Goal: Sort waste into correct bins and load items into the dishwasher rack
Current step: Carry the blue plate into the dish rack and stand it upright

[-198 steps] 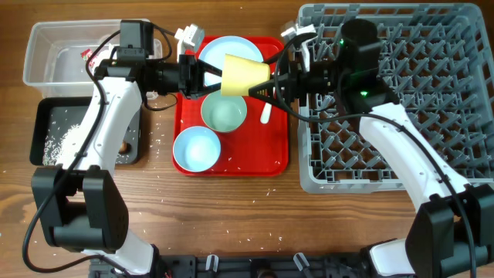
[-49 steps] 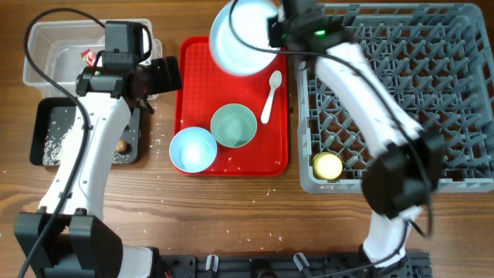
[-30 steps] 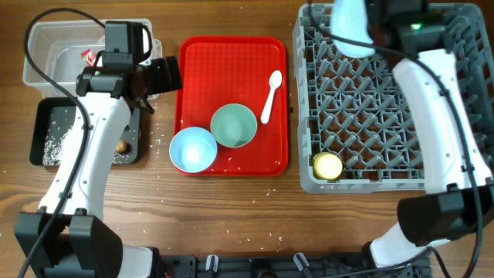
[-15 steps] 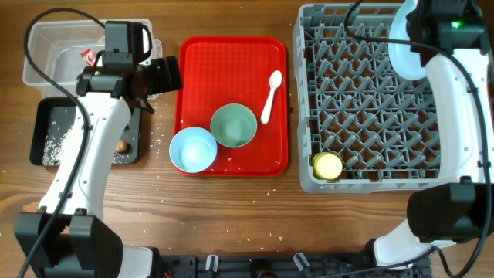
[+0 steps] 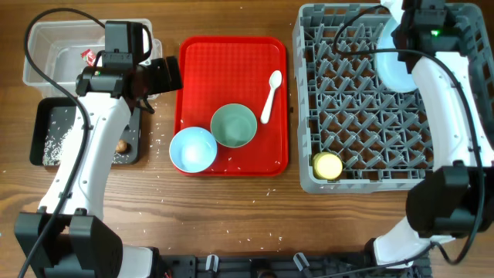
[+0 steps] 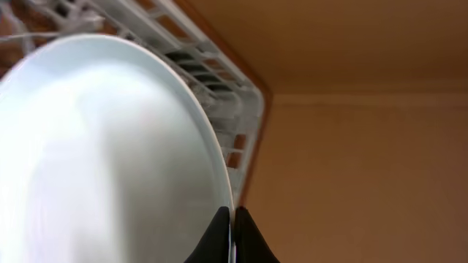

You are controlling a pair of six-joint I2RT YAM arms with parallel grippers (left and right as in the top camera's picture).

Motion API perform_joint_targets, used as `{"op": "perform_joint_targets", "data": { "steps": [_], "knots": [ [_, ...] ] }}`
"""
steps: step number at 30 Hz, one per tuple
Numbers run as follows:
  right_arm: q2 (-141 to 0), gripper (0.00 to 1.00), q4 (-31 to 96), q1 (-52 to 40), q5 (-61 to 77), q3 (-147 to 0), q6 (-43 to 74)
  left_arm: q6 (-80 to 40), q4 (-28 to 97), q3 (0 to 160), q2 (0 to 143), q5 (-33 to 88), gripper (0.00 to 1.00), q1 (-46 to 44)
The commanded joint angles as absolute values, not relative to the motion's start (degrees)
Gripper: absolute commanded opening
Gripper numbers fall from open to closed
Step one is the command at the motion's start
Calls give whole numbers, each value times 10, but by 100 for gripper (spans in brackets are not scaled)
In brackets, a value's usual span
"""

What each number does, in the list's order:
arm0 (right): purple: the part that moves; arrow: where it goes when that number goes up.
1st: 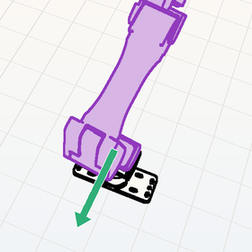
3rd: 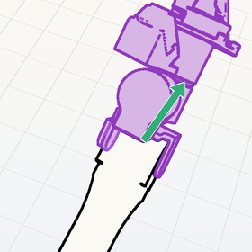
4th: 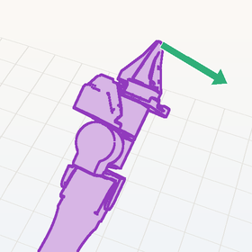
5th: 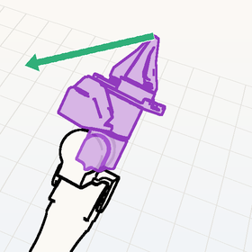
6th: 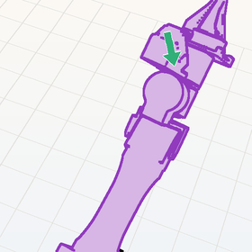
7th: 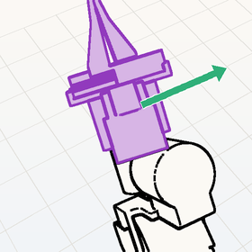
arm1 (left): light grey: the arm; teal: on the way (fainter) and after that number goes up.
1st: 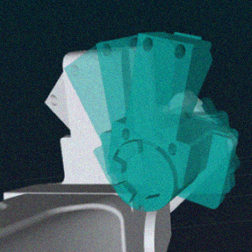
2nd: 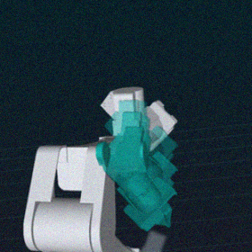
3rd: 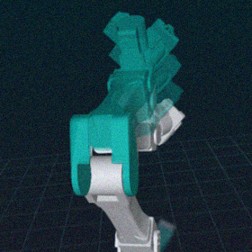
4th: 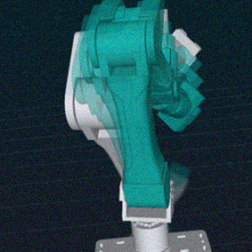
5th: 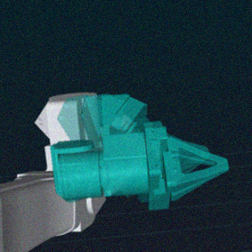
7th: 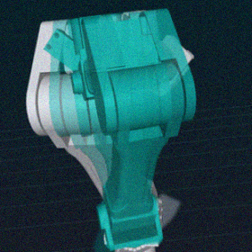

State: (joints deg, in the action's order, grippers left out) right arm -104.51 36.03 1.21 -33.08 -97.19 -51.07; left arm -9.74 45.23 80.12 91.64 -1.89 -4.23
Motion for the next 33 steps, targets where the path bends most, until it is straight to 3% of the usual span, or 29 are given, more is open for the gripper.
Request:
{"op": "perform_joint_targets", "data": {
  "steps": [1, 5, 6, 7, 8, 9, 20, 23, 29, 33],
  "knots": [
    [-1070, 4, 369, -1, -292, -969, -484, -95, 453, 806, 921, -25, 100, -42],
    [-1075, 4, 371, -5, -280, -969, -460, -95, 453, 806, 921, -25, 100, -42],
    [-1075, 14, 371, -6, -279, -969, -451, -95, 453, 806, 921, -25, 100, -42],
    [-1075, 37, 371, -6, -279, -969, -439, -95, 453, 806, 921, -25, 100, -42],
    [-1075, 96, 371, -6, -271, -969, -413, -95, 453, 806, 921, -25, 100, -42],
    [-1075, 100, 371, -6, -262, -969, -391, -95, 453, 806, 921, -25, 100, -42],
    [-964, 100, 380, -8, -204, -987, -126, -95, 453, 806, 921, -25, 100, -42],
    [-908, 100, 407, -10, -108, -987, -65, -95, 453, 806, 921, -25, 100, -42],
    [-855, 100, 441, -13, 229, -977, 100, -95, 453, 806, 921, -25, 100, -42],
    [-891, 97, 401, -78, 250, -922, 180, -95, 453, 806, 921, -25, 100, -42]
  ]
}}
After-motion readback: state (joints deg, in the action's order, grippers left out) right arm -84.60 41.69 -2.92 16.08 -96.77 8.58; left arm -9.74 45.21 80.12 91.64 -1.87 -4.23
